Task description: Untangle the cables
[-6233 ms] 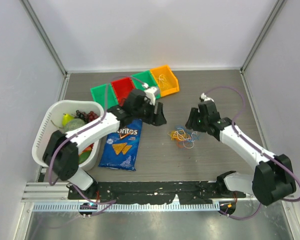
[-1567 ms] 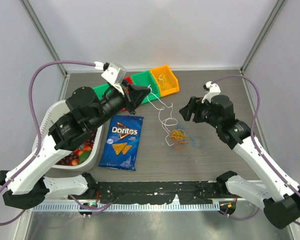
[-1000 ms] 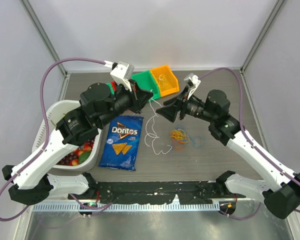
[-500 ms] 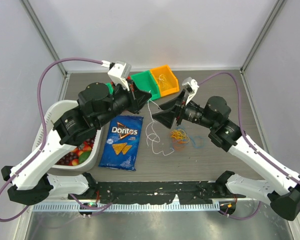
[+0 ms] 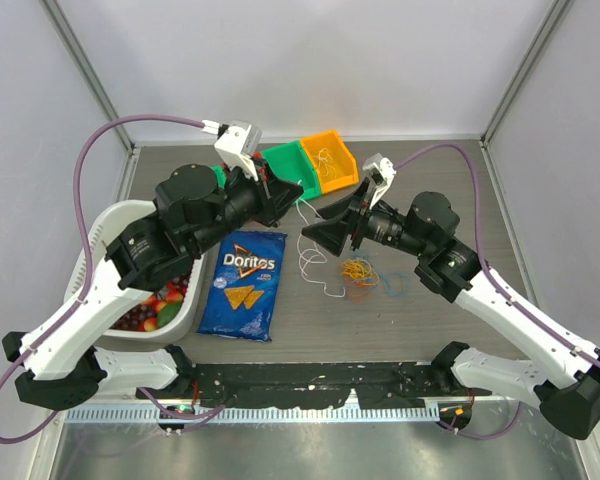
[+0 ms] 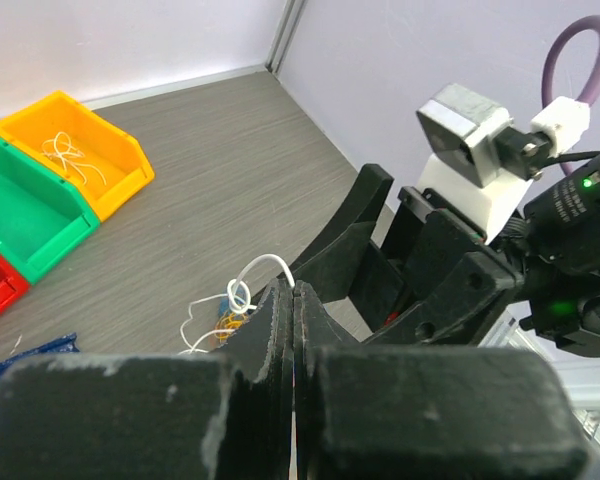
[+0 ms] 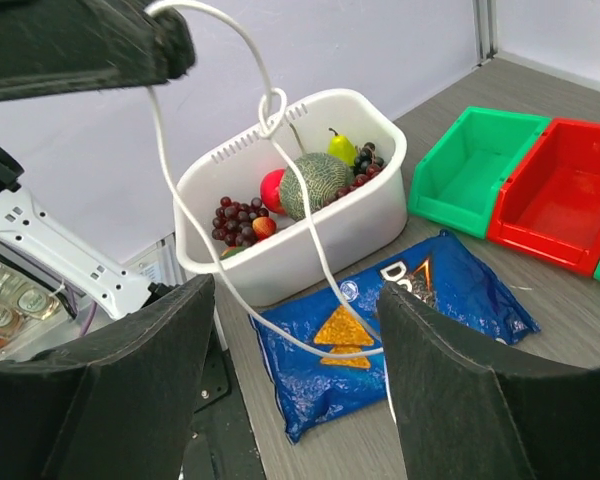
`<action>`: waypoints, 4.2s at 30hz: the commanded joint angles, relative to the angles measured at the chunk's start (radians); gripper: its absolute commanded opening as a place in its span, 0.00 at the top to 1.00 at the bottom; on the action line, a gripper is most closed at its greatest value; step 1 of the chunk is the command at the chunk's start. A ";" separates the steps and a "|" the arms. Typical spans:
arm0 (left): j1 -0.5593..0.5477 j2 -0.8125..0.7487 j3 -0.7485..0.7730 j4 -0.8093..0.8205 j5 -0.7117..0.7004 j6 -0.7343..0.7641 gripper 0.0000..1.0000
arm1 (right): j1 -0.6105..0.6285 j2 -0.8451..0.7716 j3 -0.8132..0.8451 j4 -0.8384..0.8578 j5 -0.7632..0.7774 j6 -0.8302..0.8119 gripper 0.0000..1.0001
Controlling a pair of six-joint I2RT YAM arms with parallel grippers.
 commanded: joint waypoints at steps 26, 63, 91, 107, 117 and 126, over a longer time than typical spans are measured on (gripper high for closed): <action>0.000 -0.271 -0.423 0.404 -0.063 -0.178 1.00 | 0.057 -0.022 0.070 0.015 0.634 0.244 0.99; 0.002 -0.096 -0.524 0.700 0.143 0.052 0.07 | 0.057 0.027 0.319 -0.242 0.573 0.269 0.99; 0.000 -0.002 -0.443 0.688 0.137 0.119 1.00 | 0.057 0.039 0.279 -0.180 0.470 0.323 0.99; 0.380 -0.007 -0.487 0.590 0.686 -0.692 1.00 | -0.039 -0.042 0.201 -0.449 0.169 0.013 0.30; 0.416 0.062 -0.549 0.734 0.862 -0.906 1.00 | -0.039 0.030 0.107 -0.252 0.085 -0.068 0.32; 0.417 0.063 -0.547 0.717 0.861 -0.909 1.00 | -0.039 0.080 0.098 -0.234 0.021 -0.118 0.63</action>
